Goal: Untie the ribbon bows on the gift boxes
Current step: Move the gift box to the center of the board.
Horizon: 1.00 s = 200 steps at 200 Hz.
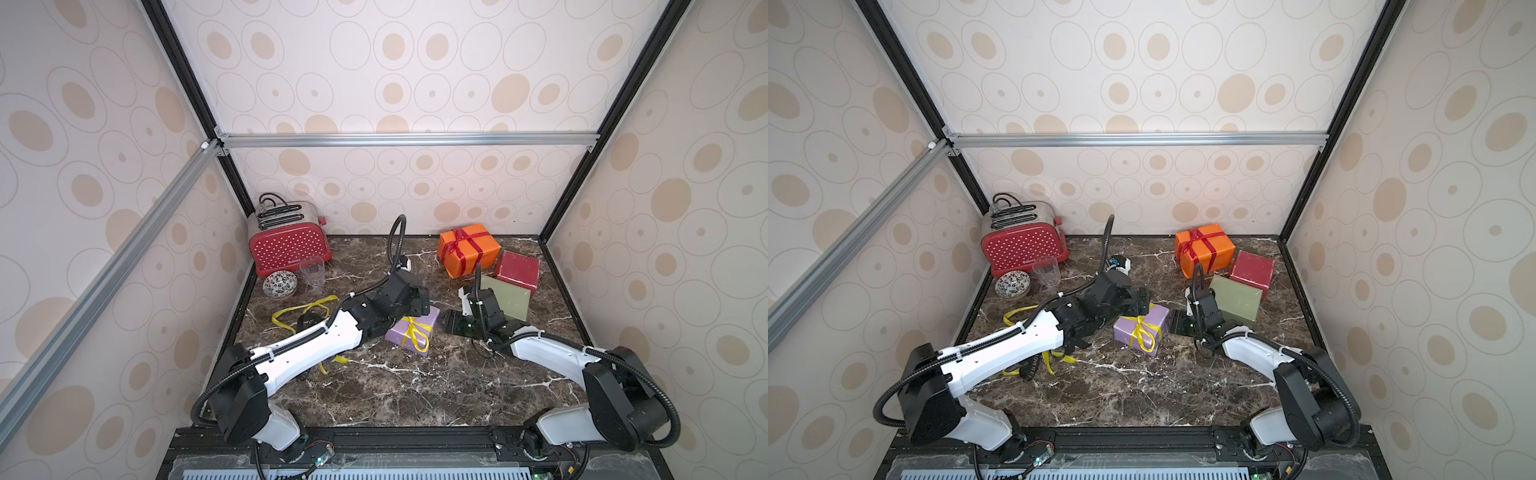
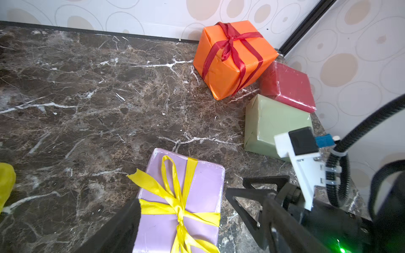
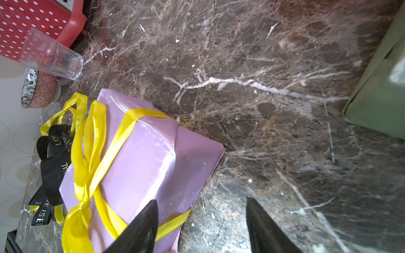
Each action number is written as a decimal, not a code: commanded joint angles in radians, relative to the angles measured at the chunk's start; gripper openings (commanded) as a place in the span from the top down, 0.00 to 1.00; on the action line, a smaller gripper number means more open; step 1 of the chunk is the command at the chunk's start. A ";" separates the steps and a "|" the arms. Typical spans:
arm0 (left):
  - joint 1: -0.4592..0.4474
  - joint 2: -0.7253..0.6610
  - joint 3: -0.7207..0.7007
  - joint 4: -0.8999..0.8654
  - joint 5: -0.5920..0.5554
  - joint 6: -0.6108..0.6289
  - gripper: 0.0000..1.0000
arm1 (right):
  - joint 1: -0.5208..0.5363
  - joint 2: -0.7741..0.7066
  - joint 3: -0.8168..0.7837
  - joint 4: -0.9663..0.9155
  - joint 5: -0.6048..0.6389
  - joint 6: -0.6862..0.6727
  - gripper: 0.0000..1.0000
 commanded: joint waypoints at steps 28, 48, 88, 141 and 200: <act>-0.004 -0.091 -0.110 -0.174 0.314 0.202 0.31 | 0.005 -0.033 -0.016 0.053 -0.016 -0.006 0.35; -0.005 -0.099 -0.216 -0.122 0.337 0.121 0.45 | 0.005 -0.032 -0.023 0.073 -0.036 -0.006 0.35; -0.005 -0.064 -0.351 0.080 0.314 -0.099 0.55 | 0.005 -0.008 -0.034 0.119 -0.066 0.000 0.35; -0.017 -0.016 -0.393 0.288 0.309 -0.248 0.60 | 0.005 0.037 -0.019 0.120 -0.081 0.006 0.35; -0.017 -0.042 -0.387 0.251 0.245 -0.235 0.67 | 0.005 0.049 -0.009 0.110 -0.082 0.010 0.35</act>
